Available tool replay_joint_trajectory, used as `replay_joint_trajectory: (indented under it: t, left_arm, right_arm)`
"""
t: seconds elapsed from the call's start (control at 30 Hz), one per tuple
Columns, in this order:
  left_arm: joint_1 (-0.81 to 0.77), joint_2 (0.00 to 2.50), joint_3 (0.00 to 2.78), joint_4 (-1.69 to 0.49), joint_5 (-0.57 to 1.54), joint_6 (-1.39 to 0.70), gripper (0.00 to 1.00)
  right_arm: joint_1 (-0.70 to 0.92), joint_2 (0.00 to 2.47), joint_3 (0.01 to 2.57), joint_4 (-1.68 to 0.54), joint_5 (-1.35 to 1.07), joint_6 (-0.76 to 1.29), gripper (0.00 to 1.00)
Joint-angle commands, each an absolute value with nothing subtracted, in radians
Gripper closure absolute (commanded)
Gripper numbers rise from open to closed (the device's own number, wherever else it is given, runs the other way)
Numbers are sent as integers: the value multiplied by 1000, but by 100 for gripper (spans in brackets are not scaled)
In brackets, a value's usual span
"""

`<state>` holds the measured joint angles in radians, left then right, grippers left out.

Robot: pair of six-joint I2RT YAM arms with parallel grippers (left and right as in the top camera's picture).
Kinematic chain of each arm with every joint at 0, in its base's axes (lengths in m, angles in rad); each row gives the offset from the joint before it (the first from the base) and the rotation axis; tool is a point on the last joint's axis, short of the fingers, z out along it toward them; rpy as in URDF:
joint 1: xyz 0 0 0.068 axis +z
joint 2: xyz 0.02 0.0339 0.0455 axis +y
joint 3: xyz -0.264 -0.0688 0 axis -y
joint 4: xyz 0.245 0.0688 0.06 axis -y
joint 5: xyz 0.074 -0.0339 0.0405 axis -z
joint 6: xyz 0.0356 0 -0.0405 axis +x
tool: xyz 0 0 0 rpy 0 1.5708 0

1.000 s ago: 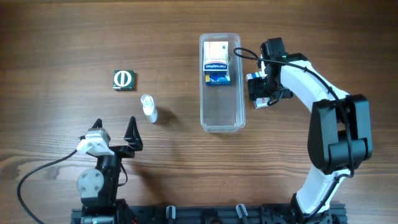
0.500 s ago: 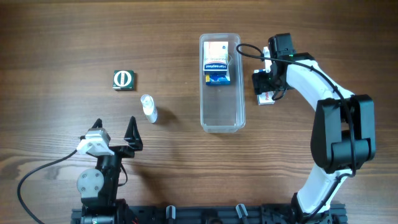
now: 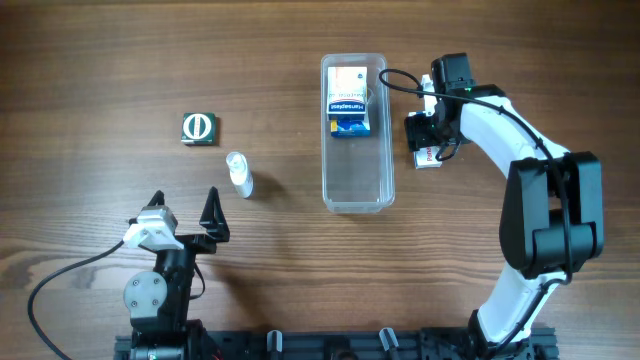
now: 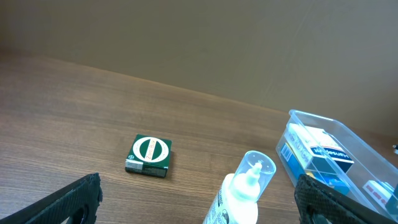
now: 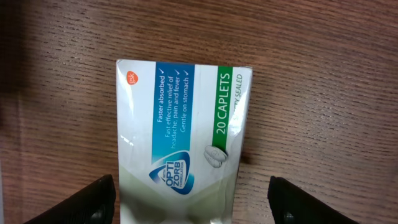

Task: Pack container
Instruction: 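Close the right gripper on the white-green box and lift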

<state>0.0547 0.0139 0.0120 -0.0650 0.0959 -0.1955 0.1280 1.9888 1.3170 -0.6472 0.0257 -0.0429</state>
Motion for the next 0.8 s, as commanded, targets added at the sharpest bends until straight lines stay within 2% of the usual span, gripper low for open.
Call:
replay_joint_trajectory:
  t: [0.0,0.77]
  left_arm:
    - [63,7,6,-67,108,-179,0]
    - [63,7,6,-67,108,-179,0]
  right_arm:
    - [131,2006,1313,-649,2,-24,21]
    - [131,2006,1262,-586,-2,-15,20]
